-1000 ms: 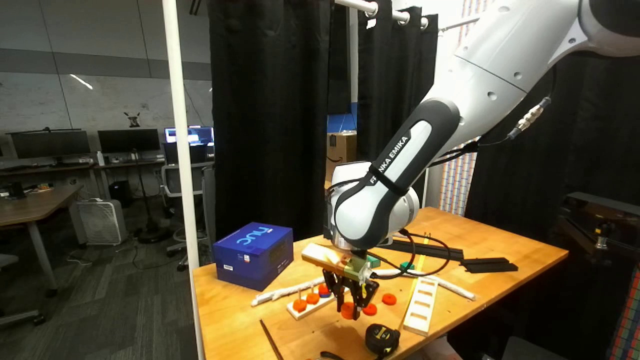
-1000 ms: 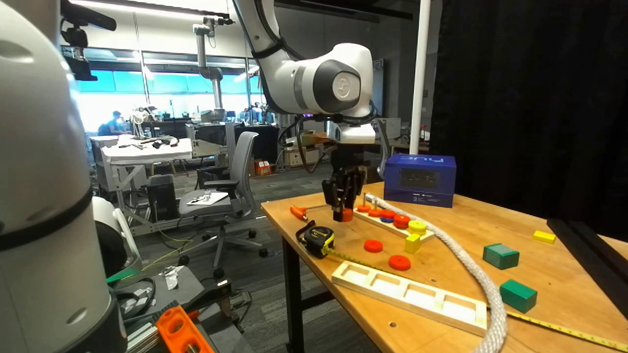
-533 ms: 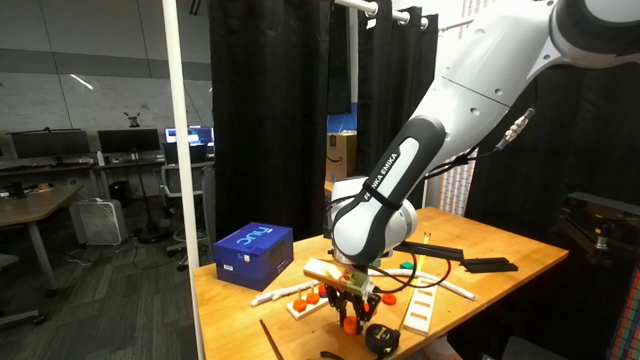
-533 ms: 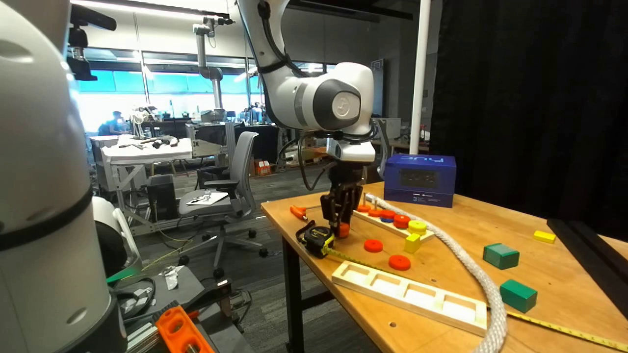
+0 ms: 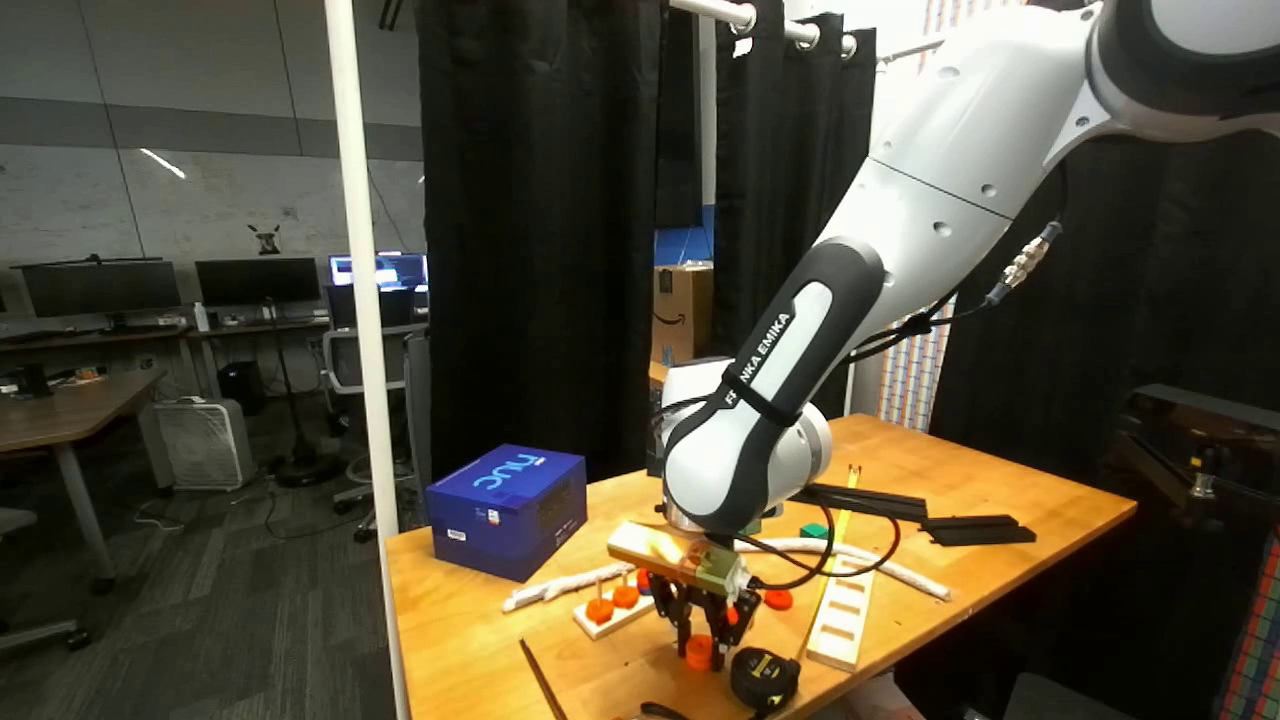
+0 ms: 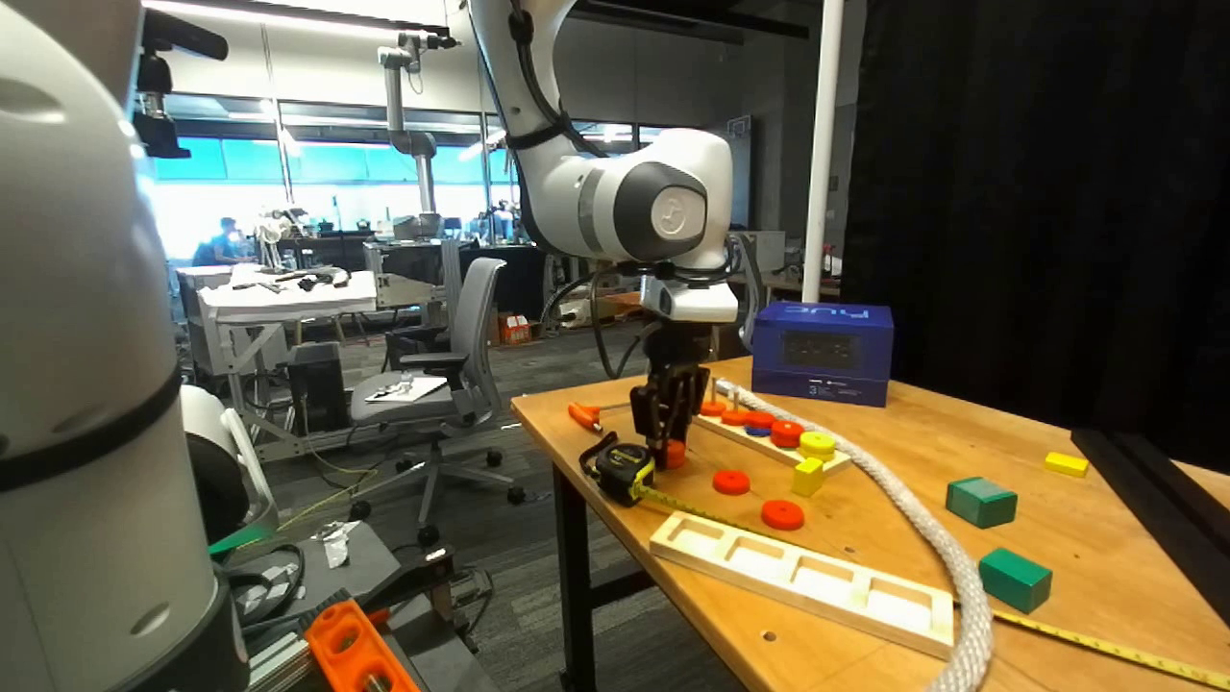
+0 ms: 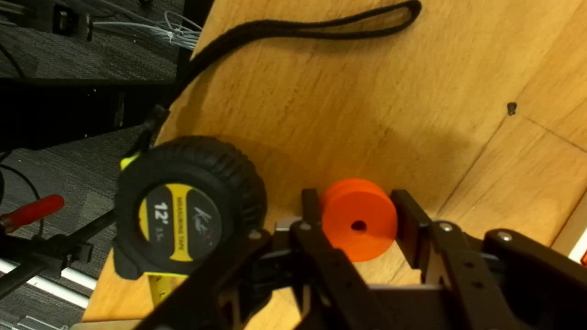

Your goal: Pick up the orange objects and put them on the table

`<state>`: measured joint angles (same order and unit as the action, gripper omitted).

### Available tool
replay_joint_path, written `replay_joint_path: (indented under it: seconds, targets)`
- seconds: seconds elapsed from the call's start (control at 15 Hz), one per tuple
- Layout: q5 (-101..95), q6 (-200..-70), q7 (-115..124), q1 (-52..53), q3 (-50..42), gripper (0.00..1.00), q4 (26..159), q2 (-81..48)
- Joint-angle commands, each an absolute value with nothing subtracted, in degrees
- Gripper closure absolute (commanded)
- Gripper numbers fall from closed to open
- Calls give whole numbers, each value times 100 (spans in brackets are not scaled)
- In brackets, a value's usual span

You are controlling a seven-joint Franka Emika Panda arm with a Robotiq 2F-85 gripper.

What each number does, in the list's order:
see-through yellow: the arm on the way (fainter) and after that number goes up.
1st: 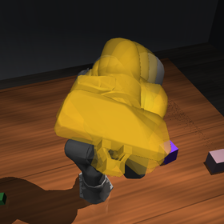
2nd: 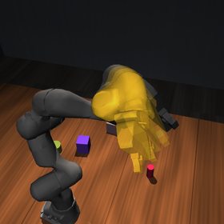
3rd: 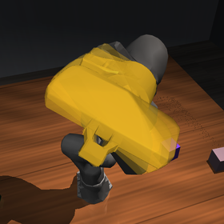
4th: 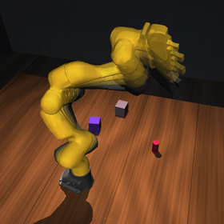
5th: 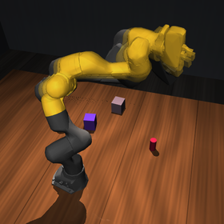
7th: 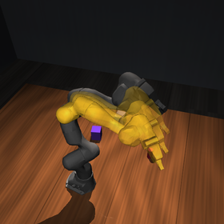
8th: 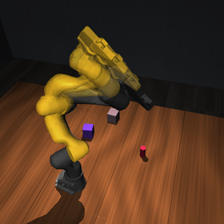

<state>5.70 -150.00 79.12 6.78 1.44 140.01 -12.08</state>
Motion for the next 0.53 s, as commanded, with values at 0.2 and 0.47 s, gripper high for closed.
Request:
replay_joint_path:
  seconds: [0.2,0.47]
  targets:
    - [552,-14959,7678,708,128,5,13924,-1086]
    - [51,-14586,7635,792,77,0,13896,-635]
